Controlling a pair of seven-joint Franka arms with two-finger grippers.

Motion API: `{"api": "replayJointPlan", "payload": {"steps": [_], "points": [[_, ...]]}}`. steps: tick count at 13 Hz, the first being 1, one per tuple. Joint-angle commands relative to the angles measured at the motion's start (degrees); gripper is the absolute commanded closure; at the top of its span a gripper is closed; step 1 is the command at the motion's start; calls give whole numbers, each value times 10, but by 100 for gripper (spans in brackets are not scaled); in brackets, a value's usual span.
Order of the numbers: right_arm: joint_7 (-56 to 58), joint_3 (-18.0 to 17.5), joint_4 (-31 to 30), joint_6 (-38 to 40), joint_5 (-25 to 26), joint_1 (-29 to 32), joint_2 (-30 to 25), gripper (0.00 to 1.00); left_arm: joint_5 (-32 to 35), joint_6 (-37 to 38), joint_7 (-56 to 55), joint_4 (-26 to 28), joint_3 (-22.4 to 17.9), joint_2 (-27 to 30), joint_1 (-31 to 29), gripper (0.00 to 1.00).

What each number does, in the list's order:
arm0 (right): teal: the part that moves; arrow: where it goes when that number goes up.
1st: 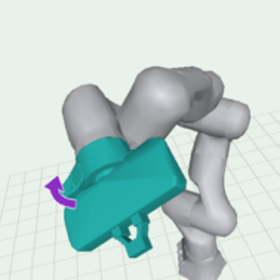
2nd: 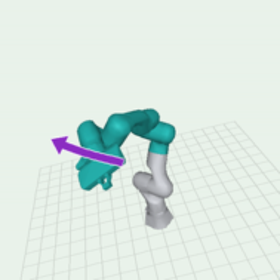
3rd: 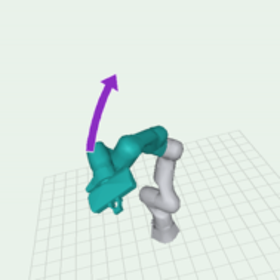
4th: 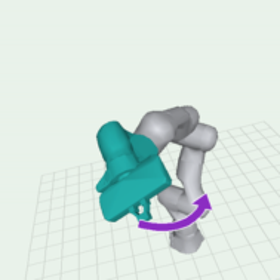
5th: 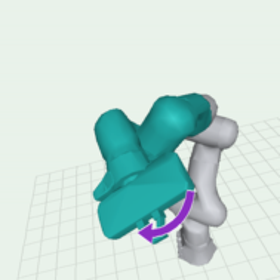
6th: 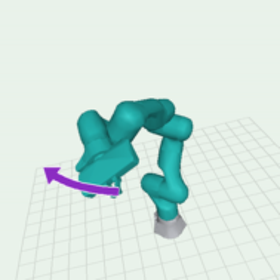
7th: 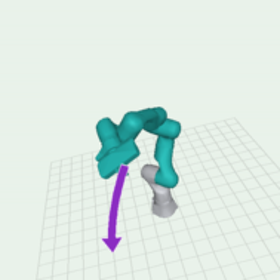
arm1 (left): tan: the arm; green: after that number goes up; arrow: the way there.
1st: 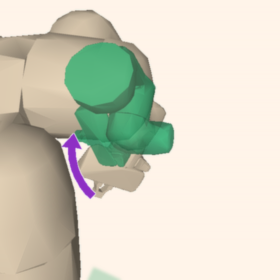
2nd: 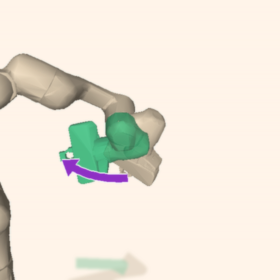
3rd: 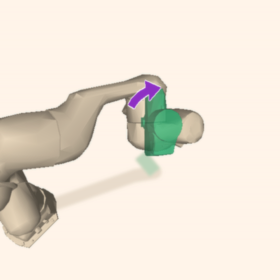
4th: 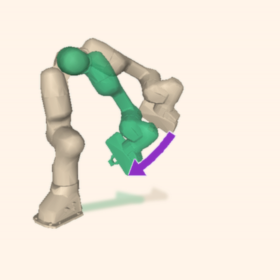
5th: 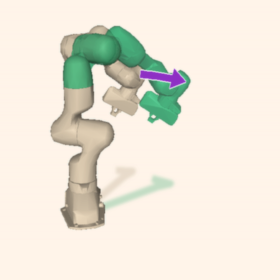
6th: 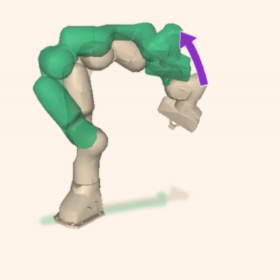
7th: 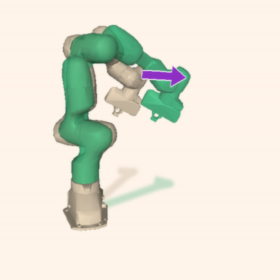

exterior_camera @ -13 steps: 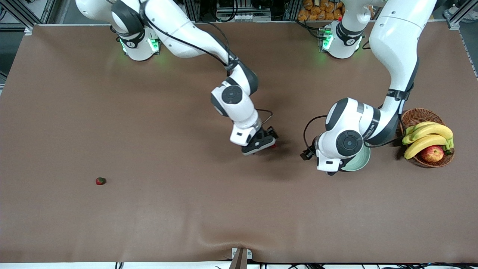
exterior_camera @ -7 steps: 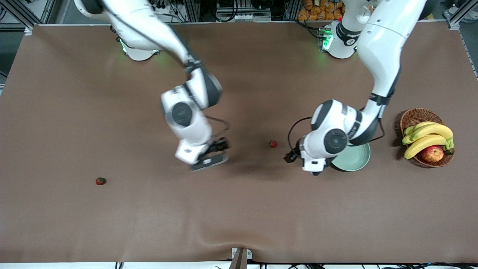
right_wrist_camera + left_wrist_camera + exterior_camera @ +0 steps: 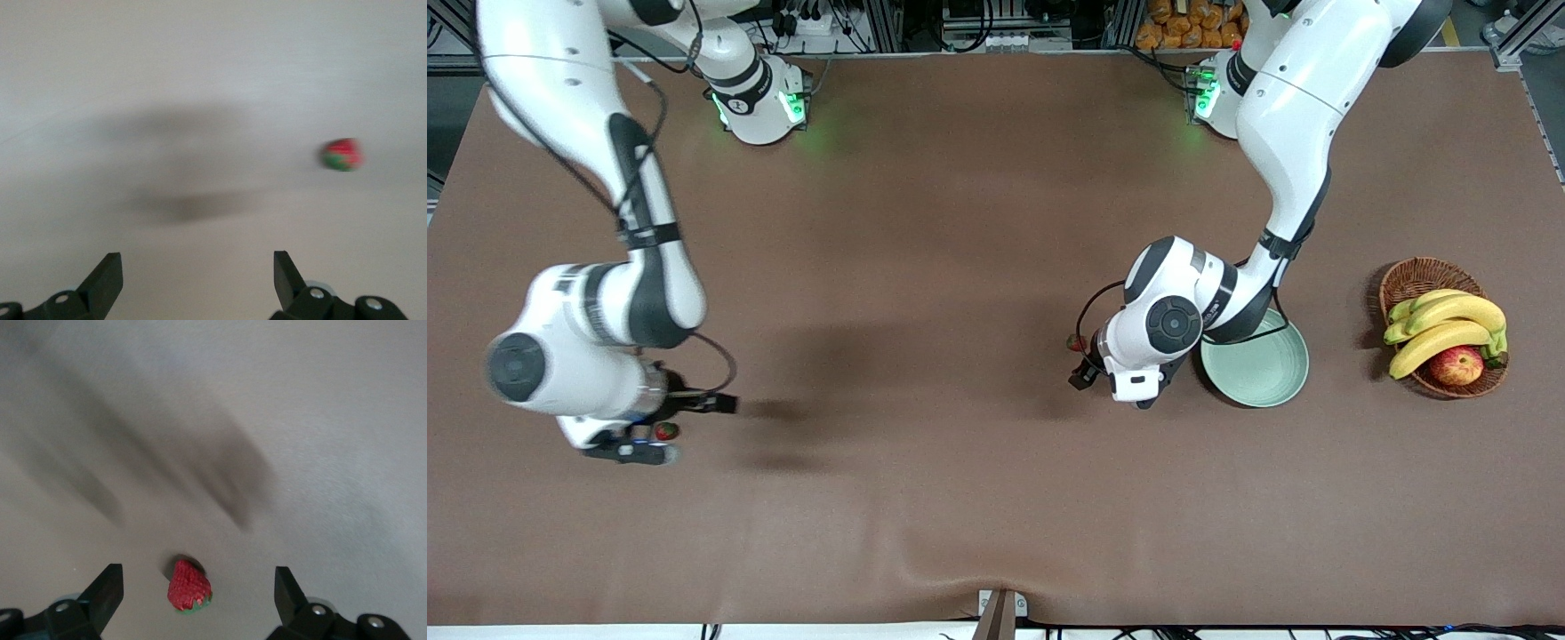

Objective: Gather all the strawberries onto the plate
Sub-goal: 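Reach the right gripper to the third strawberry while the left grasps the second, then drop the strawberry in the plate while the right gripper grasps the third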

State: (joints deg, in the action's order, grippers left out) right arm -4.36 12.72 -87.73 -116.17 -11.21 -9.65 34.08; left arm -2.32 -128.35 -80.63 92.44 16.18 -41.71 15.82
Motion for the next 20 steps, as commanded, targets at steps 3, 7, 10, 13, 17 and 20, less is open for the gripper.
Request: {"api": "replayJointPlan", "payload": {"steps": [3, 7, 10, 13, 17, 20], "points": [[-19, -8, -1, -42, -2, 82, 41, 0, -8, -8, -74, -2, -4, -15, 23, 0], [-69, -8, -2, -55, -31, 95, 63, 0, -6, -9, -81, 5, -4, -21, 27, 0], [-71, -9, 0, -101, -39, 96, 82, 0, -6, -13, -81, 9, -4, -23, 27, 21], [-69, -9, 3, -104, -84, 96, 95, 0, -6, -16, -81, 10, -4, -27, 27, 41], [-68, -9, 2, -125, -84, 96, 106, 0, -5, -16, -80, 10, -4, -20, 25, 100], [-67, -8, 2, -145, -80, 96, 113, 0, -4, 25, -63, 19, -2, 26, -25, 100]]}}
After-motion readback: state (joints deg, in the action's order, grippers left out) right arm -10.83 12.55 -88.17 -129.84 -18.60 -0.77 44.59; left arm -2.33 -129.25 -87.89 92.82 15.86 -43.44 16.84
